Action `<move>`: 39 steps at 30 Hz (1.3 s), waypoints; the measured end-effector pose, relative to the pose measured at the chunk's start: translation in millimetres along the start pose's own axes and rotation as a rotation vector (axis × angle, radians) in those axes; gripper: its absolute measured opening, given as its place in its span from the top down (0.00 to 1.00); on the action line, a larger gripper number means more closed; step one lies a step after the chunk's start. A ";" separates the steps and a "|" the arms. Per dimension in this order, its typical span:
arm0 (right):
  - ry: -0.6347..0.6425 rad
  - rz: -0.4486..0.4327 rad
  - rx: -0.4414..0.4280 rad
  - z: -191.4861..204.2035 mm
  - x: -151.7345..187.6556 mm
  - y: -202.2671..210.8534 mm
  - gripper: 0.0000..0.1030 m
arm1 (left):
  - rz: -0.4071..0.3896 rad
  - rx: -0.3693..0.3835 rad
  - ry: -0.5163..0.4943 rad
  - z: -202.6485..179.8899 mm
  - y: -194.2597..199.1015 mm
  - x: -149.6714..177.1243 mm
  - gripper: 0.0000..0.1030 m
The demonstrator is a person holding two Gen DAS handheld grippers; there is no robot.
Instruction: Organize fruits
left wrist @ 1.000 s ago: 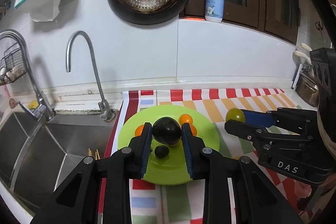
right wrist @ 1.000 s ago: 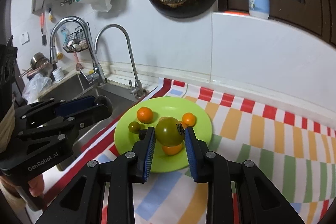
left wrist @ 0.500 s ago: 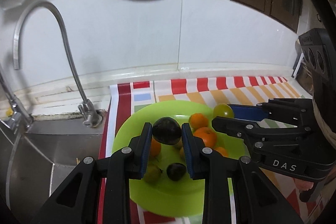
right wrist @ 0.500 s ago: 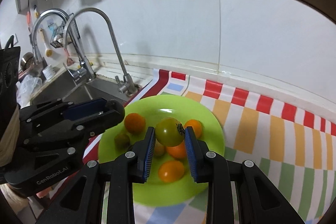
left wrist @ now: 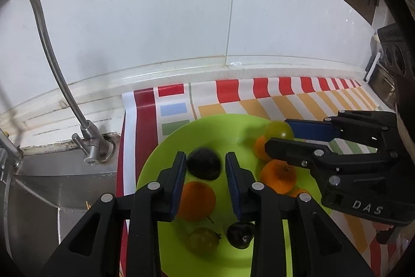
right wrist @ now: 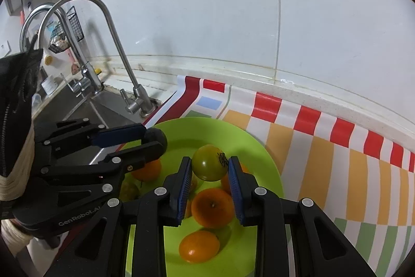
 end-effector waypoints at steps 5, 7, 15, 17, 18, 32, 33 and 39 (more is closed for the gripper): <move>-0.015 -0.015 0.021 -0.3 2.3 6.7 0.62 | -0.016 -0.046 -0.014 0.8 11.7 4.0 0.63; -0.024 -0.026 0.032 0.2 3.8 12.2 0.62 | -0.016 -0.068 0.005 3.1 19.3 6.3 0.63; -0.058 -0.096 0.135 11.4 18.1 49.2 0.62 | -0.051 -0.093 0.063 1.1 63.5 15.8 0.63; -0.091 -0.117 0.142 14.5 23.2 60.4 0.62 | -0.078 -0.085 0.066 -0.5 80.6 17.7 0.62; -0.113 -0.130 0.151 17.5 27.3 68.6 0.62 | -0.087 -0.084 0.061 -1.5 87.0 18.3 0.62; -0.145 -0.266 0.280 59.2 73.7 174.3 0.40 | -0.214 -0.097 0.037 -32.1 188.2 44.7 0.40; -0.144 -0.271 0.285 60.1 77.1 180.2 0.39 | -0.220 -0.101 0.040 -34.5 190.8 46.4 0.38; -0.137 -0.300 0.292 65.6 105.5 225.5 0.31 | -0.258 -0.121 0.056 -64.1 229.5 67.4 0.29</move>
Point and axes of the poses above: each gripper's, at about its wrist camera, not at the fingertips, and y roughly against the way its jaws point, z to its left, x to its underside, the point moved 4 cm from there along -y, roughly the way its jaws point, and after that the axes turned 9 degrees about -x, right-handed, at the moved point
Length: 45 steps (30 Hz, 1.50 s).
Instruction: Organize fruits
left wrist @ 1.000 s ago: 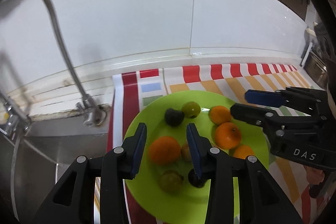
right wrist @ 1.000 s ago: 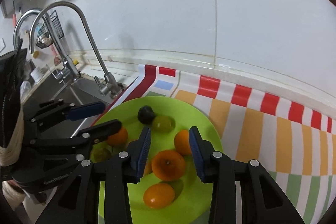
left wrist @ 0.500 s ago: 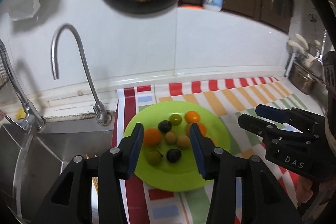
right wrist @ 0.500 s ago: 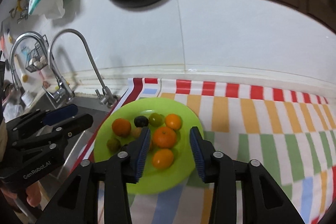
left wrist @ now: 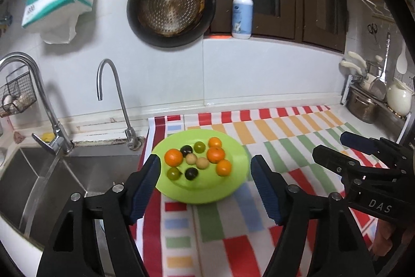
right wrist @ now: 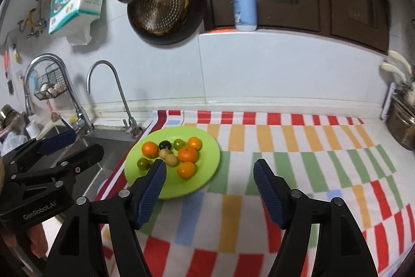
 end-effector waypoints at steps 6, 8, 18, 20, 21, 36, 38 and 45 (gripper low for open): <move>0.015 -0.027 0.023 -5.8 18.6 52.4 0.24 | -0.029 -0.020 0.012 -23.5 43.0 15.9 0.17; 0.020 -0.034 0.036 -7.2 23.4 67.7 0.24 | -0.036 -0.020 0.016 -30.2 54.9 19.8 0.14; 0.003 -0.080 0.077 -21.1 46.4 131.9 0.20 | -0.086 -0.024 -0.012 -57.9 102.5 31.2 0.09; 0.001 -0.086 0.085 -22.9 49.7 140.1 0.20 | -0.091 -0.026 -0.016 -61.4 107.8 32.8 0.08; 0.003 -0.088 0.091 -23.6 51.2 144.2 0.20 | -0.091 -0.025 -0.017 -62.8 110.4 34.0 0.08; 0.011 -0.111 0.108 -27.1 62.8 173.6 0.20 | -0.097 -0.044 -0.017 -71.5 131.5 41.9 0.08; 0.012 -0.111 0.108 -26.8 64.2 175.9 0.20 | -0.100 -0.044 -0.016 -71.9 134.3 41.6 0.06; 0.014 -0.108 0.106 -26.5 65.1 178.4 0.20 | -0.108 -0.047 -0.014 -72.7 140.8 41.6 0.02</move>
Point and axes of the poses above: each gripper's, at about its wrist camera, not at the fingertips, and y roughly against the way its jaws point, z to its left, x to its underside, the point moved 4 cm from there along -y, roughly the way its jaws point, and after that the axes turned 9 degrees about -x, right-handed, at the moved point
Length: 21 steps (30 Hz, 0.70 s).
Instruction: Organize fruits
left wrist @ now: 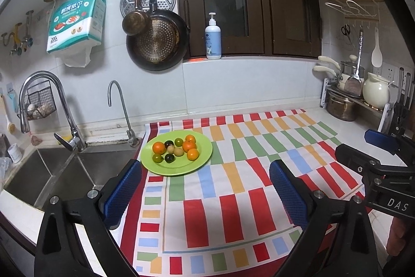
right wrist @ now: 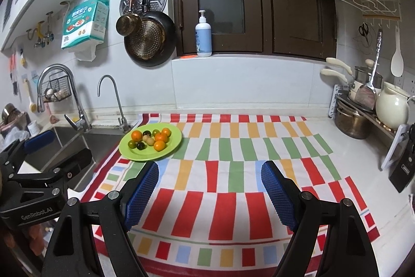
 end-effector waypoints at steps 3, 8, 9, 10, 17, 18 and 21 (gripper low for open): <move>-0.001 0.001 -0.003 -0.4 1.0 1.4 0.20 | 0.001 0.000 -0.001 0.0 0.5 0.0 0.01; -0.001 0.000 0.000 -1.8 3.2 4.8 0.20 | 0.003 -0.003 -0.007 -1.6 2.0 0.4 0.00; -0.002 -0.001 0.000 -2.0 3.4 5.5 0.20 | 0.005 -0.006 -0.008 -1.8 2.2 0.5 0.00; -0.002 0.000 0.000 -1.8 3.0 4.7 0.20 | 0.005 -0.010 -0.007 -1.9 2.7 0.5 0.00; -0.003 0.000 0.002 -2.5 3.4 5.5 0.20 | 0.002 -0.012 0.001 -2.6 4.7 0.4 0.00; -0.004 0.001 0.000 -2.6 3.6 6.0 0.20 | 0.001 -0.012 0.004 -2.5 5.0 0.2 0.00; -0.005 0.002 -0.001 -2.9 4.7 7.6 0.20 | -0.005 -0.014 0.006 -3.8 5.5 -1.3 0.00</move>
Point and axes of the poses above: each gripper's, at about its wrist camera, not at the fingertips, and y roughly against the way its jaws point, z to its left, x to its underside, the point moved 4 cm from there along -y, roughly the way its jaws point, and after that the axes turned 9 degrees about -x, right-handed, at the moved point
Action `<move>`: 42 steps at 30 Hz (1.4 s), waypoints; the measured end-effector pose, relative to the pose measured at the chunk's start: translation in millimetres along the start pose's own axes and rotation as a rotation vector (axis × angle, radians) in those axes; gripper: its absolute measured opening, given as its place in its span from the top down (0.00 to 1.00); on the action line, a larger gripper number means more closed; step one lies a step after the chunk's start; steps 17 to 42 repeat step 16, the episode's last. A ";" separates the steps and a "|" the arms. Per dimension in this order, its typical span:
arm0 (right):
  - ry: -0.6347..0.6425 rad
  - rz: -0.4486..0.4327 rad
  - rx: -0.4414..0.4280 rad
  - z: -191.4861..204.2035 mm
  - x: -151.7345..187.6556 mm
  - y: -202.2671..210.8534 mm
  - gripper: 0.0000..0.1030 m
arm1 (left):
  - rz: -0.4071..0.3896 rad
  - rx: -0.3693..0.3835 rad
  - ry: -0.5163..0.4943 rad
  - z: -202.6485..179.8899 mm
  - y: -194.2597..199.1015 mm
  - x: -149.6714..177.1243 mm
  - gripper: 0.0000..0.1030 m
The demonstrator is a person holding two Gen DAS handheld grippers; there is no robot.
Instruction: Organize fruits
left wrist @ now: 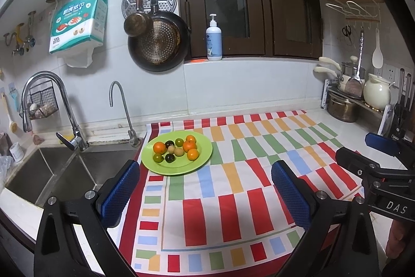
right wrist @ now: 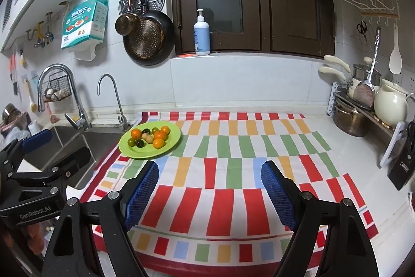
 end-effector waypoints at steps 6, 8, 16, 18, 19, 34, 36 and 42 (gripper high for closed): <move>-0.004 -0.001 -0.007 -0.8 1.4 -0.6 0.20 | 0.005 -0.005 0.000 -1.5 0.7 0.5 0.00; -0.007 -0.001 -0.006 -1.3 1.9 -0.7 0.20 | 0.006 -0.004 -0.001 -2.6 0.2 0.5 0.00; -0.012 0.005 -0.010 -1.2 0.2 -5.0 0.20 | 0.015 0.005 -0.004 -5.6 -3.7 0.1 0.00; -0.012 0.005 -0.010 -1.2 0.2 -5.0 0.20 | 0.015 0.005 -0.004 -5.6 -3.7 0.1 0.00; -0.012 0.005 -0.010 -1.2 0.2 -5.0 0.20 | 0.015 0.005 -0.004 -5.6 -3.7 0.1 0.00; -0.012 0.005 -0.010 -1.2 0.2 -5.0 0.20 | 0.015 0.005 -0.004 -5.6 -3.7 0.1 0.00; -0.012 0.005 -0.010 -1.2 0.2 -5.0 0.20 | 0.015 0.005 -0.004 -5.6 -3.7 0.1 0.00; -0.012 0.005 -0.010 -1.2 0.2 -5.0 0.20 | 0.015 0.005 -0.004 -5.6 -3.7 0.1 0.00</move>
Point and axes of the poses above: each gripper's, at about its wrist camera, not at the fingertips, and y roughly against the way its jaws point, z to its left, x to its underside, the point moved 4 cm from there along -y, roughly the way its jaws point, and after that the axes turned 9 degrees about -x, right-handed, at the moved point
